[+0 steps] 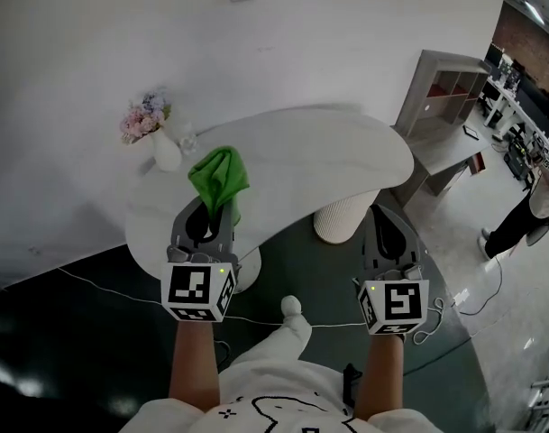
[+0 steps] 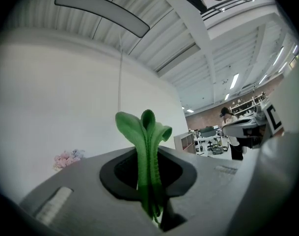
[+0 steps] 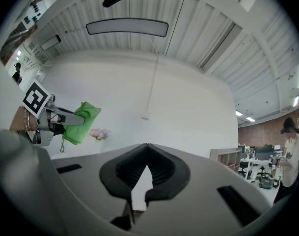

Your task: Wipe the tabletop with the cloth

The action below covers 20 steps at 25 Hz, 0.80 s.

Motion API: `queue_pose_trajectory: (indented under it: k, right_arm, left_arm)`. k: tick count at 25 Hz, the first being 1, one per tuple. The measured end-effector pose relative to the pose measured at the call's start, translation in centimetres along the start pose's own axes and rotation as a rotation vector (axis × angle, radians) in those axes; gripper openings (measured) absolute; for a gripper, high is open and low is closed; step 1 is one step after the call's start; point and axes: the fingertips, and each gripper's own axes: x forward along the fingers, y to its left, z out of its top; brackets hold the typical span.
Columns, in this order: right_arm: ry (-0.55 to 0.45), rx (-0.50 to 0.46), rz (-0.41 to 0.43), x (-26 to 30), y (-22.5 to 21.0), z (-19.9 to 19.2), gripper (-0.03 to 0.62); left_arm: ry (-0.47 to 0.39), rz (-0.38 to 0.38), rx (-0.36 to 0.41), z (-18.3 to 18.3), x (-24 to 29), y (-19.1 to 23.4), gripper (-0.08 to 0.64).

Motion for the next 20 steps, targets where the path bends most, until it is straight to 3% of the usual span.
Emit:
queue_pose_trajectory:
  k: [6, 9, 20]
  right_arm:
    - [-0.001, 0.013, -0.005, 3.8, -2.4, -1.3, -0.005]
    - [0.004, 0.001, 0.01, 6.8, -3.2, -2.1, -0.005]
    - [0.035, -0.029, 0.118, 19.0, -6.2, -4.8, -0.005]
  left_arm:
    - [0.082, -0.077, 0.077, -1.9, 4.6, -1.3, 0.05]
    - [0.114, -0.081, 0.069, -3.4, 7.4, -1.0, 0.05]
    - [0.167, 0.07, -0.061, -7.5, 17.5, 3.9, 0.049]
